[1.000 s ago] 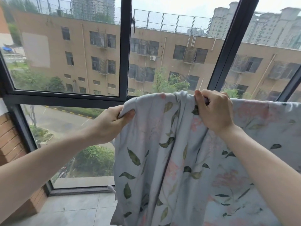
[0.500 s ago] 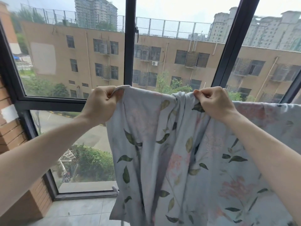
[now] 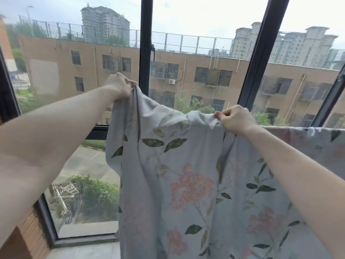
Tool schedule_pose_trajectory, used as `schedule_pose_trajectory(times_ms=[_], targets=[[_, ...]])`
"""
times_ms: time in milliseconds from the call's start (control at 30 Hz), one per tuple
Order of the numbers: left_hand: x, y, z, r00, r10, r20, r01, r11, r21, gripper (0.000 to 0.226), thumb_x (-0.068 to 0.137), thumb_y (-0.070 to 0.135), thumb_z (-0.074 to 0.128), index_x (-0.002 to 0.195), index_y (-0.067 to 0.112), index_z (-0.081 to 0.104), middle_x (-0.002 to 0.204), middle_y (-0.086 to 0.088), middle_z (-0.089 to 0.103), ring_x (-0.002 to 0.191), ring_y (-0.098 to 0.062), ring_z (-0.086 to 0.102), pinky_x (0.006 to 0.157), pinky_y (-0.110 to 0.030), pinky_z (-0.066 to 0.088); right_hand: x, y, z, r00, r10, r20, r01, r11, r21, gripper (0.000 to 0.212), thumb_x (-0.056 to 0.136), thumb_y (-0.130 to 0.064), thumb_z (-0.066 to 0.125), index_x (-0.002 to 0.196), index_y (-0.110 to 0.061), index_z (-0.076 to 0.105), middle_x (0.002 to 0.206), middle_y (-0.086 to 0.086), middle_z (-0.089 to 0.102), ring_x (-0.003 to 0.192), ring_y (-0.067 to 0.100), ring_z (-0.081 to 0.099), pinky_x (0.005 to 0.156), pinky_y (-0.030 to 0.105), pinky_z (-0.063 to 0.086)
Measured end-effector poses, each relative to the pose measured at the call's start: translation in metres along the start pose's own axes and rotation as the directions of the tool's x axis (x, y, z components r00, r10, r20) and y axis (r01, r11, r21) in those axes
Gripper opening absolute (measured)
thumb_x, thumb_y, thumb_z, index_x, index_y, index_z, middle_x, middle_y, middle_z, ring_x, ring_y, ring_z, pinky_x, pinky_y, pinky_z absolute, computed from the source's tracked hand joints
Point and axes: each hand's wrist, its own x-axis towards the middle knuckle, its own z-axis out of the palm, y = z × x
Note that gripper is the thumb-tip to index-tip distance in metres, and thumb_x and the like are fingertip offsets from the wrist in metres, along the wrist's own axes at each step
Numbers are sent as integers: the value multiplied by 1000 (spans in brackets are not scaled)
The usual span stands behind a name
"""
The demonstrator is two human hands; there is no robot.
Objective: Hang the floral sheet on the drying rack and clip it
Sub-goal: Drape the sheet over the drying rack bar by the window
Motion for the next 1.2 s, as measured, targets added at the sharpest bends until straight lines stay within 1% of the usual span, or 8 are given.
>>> schedule_pose_trajectory(times_ms=[200,300,467,533,633,800,1067,1200], targets=[[-27,-3,51,932,57,358,-173,938,300,36,101,49,57,80,25,74,94,-6,75,81,-24,66,65,-33,51,-4,-1,-6,992,48,119,-40,997,-71,33,99,-52,58,77,-34,74,78,-8,69,79,18,64,71,30,46],[-42,25,48,882,122,456,-314,874,372,45,94,55,61,115,17,72,119,-4,73,103,-26,67,86,-37,58,-5,-1,-7,990,54,131,-42,995,-89,28,98,-54,57,87,-37,77,83,-7,70,83,18,65,73,30,47],[-101,74,20,772,392,500,-365,918,-157,37,103,59,50,115,30,71,113,10,70,103,-11,66,88,-33,53,-8,1,-2,997,23,74,-16,996,-90,37,99,-54,56,73,-34,74,69,-5,67,74,19,64,64,30,43],[-123,78,20,725,409,554,-387,907,-163,41,104,60,44,108,29,71,101,10,70,92,-9,65,78,-30,51,-9,1,0,998,13,58,-9,998,-70,42,99,-53,55,69,-31,73,64,-5,65,68,19,63,63,31,43],[-137,64,42,768,446,461,-468,881,-72,42,104,57,46,86,21,59,77,3,62,71,-19,59,62,-34,44,-13,3,0,997,-69,36,68,997,45,47,102,-51,53,71,-21,72,55,-8,60,59,16,58,67,37,50],[-132,45,62,814,495,304,-443,867,-226,53,101,57,54,70,15,46,55,10,47,50,-13,43,55,-33,34,-45,22,6,965,-205,-165,241,942,235,26,98,-50,62,110,-32,75,105,-22,72,99,-3,65,86,24,50],[-133,50,67,805,506,309,-418,854,-309,57,103,59,49,64,19,38,49,12,38,47,-12,34,50,-31,29,-37,36,1,954,-195,-228,250,936,247,13,97,-30,71,90,-28,82,56,-29,61,59,-5,58,62,21,43],[-122,44,68,804,431,409,-275,880,-387,64,105,62,38,73,8,52,56,-1,40,52,-19,35,56,-33,29,-13,15,-4,950,-171,-262,240,937,255,21,99,-35,67,81,-34,78,63,-19,67,65,-2,60,63,19,44]])
